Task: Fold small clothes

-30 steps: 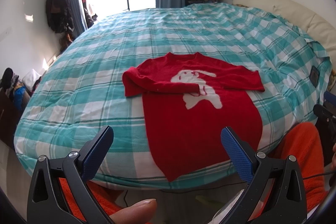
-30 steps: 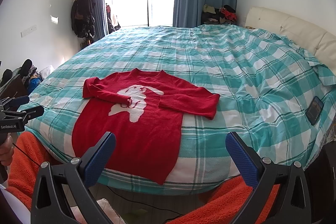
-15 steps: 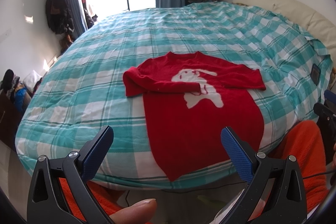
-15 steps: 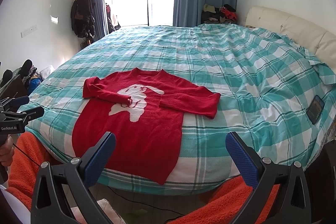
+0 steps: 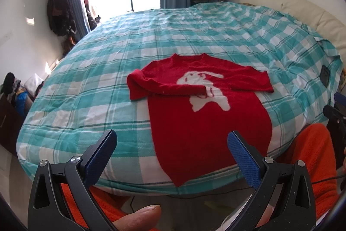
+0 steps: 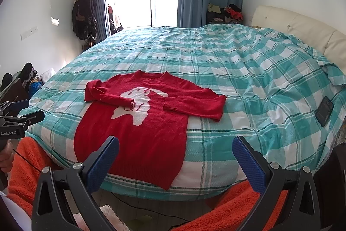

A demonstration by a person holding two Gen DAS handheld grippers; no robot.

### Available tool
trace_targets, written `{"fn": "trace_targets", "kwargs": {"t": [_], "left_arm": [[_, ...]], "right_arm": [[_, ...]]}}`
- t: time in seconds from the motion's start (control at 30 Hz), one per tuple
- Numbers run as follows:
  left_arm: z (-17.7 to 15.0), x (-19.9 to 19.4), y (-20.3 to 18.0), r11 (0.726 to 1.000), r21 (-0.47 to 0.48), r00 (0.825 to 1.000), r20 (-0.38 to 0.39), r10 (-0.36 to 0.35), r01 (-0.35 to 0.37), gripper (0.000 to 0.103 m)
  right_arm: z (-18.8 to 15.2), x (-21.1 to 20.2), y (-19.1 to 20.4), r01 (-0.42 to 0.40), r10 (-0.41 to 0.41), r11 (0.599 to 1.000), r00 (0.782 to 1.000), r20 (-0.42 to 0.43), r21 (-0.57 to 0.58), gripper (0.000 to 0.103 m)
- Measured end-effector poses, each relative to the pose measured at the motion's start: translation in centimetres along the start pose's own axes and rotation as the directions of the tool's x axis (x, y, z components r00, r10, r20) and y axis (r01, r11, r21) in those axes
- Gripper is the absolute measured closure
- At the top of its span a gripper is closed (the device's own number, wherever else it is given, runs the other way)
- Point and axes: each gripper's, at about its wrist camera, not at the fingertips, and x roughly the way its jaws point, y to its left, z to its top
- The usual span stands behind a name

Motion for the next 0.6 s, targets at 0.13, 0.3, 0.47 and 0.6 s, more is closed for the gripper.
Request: {"fn": "trace_targets", "kwargs": {"t": [0.13,0.3,0.47,0.6], "left_arm": [[0.04,-0.02,0.12,1.0,0.0,1.0,-0.001,0.0,0.0,0.001],[0.01,-0.1,-0.27,1.0,0.001,1.0,0.0,0.002,-0.002,0.001],[0.02,-0.13,-0.43,1.0,0.002,1.0,0.001,0.004,-0.004,0.001],[0.04,-0.15,-0.55,1.0,0.002,1.0,0.002,0.003,-0.003,0.001]], "right_arm": [[-0.03,-0.03,-0.01,-0.001,0.001,1.0,1.0,0.0,0.002,0.0],[-0.06,-0.02,-0.08,-0.001,0.001,1.0,1.0,-0.002,0.001,0.0],[-0.11,0.01,-0.08,-0.001,0.001,1.0,1.0,-0.002,0.001,0.0],[-0.07,-0.02,-0.09,-0.001,0.001,1.0,1.0,-0.001,0.002,0.0]]}}
